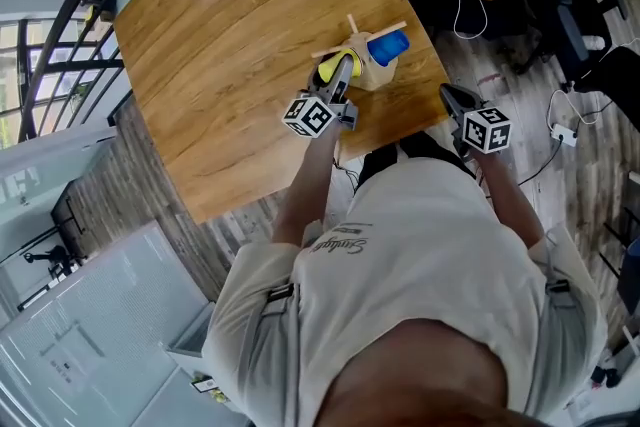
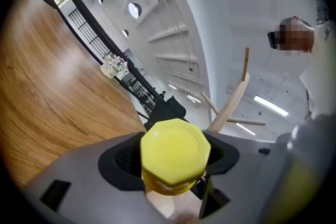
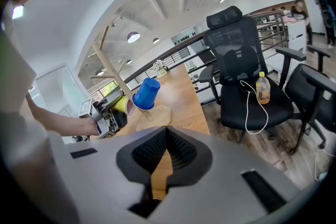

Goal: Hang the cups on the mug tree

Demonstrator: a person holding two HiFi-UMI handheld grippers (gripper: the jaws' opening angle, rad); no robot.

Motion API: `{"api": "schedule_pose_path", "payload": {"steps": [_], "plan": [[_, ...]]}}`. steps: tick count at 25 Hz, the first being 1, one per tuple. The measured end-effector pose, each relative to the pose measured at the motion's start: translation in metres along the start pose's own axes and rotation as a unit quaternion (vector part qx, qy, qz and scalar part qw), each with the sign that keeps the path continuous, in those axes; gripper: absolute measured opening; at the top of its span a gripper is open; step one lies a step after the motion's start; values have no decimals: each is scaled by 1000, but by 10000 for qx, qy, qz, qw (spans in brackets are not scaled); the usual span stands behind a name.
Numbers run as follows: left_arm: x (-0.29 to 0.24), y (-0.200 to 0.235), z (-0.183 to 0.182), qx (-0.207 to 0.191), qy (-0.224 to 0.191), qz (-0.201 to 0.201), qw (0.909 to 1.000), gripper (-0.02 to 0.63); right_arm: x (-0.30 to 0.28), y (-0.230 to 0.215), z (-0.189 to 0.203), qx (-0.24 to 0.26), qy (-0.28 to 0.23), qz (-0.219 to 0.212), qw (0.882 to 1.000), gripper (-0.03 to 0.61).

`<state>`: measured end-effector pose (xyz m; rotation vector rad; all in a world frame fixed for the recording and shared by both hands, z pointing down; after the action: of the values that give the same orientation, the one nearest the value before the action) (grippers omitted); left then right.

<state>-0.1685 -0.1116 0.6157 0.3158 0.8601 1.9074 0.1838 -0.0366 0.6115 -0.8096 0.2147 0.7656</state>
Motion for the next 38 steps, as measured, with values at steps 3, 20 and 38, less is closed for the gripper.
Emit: {"api": "schedule_pose_path", "payload": {"steps": [3, 20, 38], "plan": [[3, 1, 1, -40, 93, 109, 9999, 285, -6, 2, -1, 29, 58, -85, 9999, -6], [65, -2, 7, -186, 329, 103, 9992, 285, -29, 14, -31, 505, -9, -460, 9977, -6], [108, -85, -95, -775, -382, 177, 9961, 31, 4, 118, -149, 2592, -907, -1090, 9553, -6]]}}
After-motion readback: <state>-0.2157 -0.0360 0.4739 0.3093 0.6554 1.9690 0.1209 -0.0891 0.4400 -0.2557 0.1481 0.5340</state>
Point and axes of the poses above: the fingertips, and each gripper's own axes: x backward along the fingers, y to its left, z out of its underside, the point moved 10 cm from there along x, backward along the fingers, and after that the axes turned 9 degrees about -z, right-handed, at the moved point
